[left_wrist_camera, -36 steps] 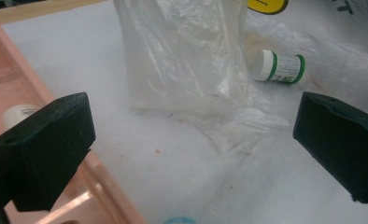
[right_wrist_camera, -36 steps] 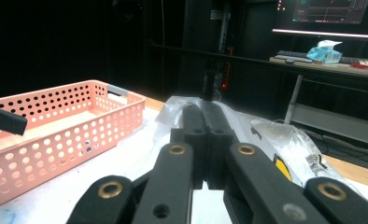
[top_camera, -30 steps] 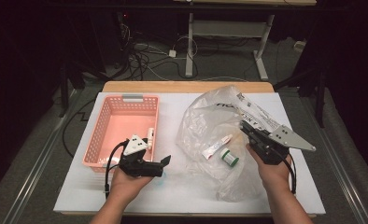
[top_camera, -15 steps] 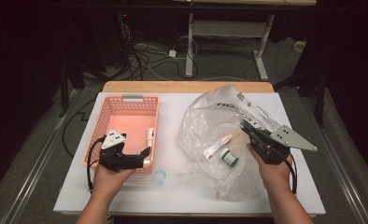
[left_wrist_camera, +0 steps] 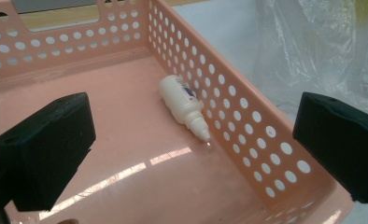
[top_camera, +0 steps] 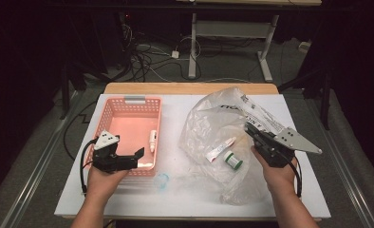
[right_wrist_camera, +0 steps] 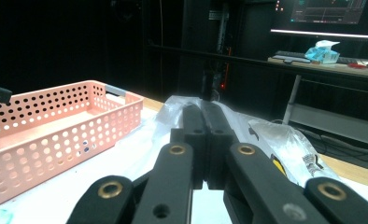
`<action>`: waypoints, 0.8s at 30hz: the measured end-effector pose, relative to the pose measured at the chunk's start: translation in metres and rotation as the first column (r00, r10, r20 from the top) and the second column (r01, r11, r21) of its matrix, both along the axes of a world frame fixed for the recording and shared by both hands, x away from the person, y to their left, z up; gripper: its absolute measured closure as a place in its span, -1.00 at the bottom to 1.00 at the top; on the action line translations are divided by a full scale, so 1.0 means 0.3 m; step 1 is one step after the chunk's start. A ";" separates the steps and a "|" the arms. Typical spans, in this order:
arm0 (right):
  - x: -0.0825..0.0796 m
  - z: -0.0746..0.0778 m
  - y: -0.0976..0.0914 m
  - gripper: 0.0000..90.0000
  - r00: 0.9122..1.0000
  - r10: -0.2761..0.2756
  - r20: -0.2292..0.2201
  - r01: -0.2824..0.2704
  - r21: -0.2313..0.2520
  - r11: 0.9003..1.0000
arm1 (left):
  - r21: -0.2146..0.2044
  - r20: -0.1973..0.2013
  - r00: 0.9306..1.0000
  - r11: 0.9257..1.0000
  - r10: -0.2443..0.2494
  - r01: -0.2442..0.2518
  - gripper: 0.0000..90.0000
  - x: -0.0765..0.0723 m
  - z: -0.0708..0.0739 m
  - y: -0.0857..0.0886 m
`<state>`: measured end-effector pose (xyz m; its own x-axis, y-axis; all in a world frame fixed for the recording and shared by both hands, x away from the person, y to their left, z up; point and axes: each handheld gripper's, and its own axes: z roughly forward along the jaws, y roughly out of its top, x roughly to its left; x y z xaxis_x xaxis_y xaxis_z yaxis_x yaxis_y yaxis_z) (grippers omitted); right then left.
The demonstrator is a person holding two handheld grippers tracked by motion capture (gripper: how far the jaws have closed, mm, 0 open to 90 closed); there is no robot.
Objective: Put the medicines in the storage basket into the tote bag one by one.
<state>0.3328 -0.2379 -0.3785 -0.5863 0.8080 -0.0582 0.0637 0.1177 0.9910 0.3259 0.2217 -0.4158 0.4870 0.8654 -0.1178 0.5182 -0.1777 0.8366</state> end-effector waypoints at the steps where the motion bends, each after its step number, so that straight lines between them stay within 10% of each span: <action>1: 0.000 0.000 0.000 1.00 1.000 0.000 0.000 0.000 -0.001 1.000 | 0.000 -0.002 1.000 1.000 -0.001 0.001 -1.00 0.001 0.003 -0.001; 8: -0.001 0.000 0.001 1.00 1.000 0.002 0.000 -0.002 -0.003 1.000 | -0.031 0.001 1.000 0.999 0.005 -0.005 -1.00 0.039 0.029 -0.026; 24: -0.002 0.005 0.000 1.00 1.000 0.005 0.004 -0.005 0.002 1.000 | 0.040 -0.085 0.996 0.999 0.018 -0.014 -1.00 0.199 0.069 -0.060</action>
<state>0.3321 -0.2381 -0.3771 -0.5900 0.8052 -0.0589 0.0591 0.1158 0.9915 0.3857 0.2036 -0.3951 0.4627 0.8778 -0.1240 0.5905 -0.2008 0.7817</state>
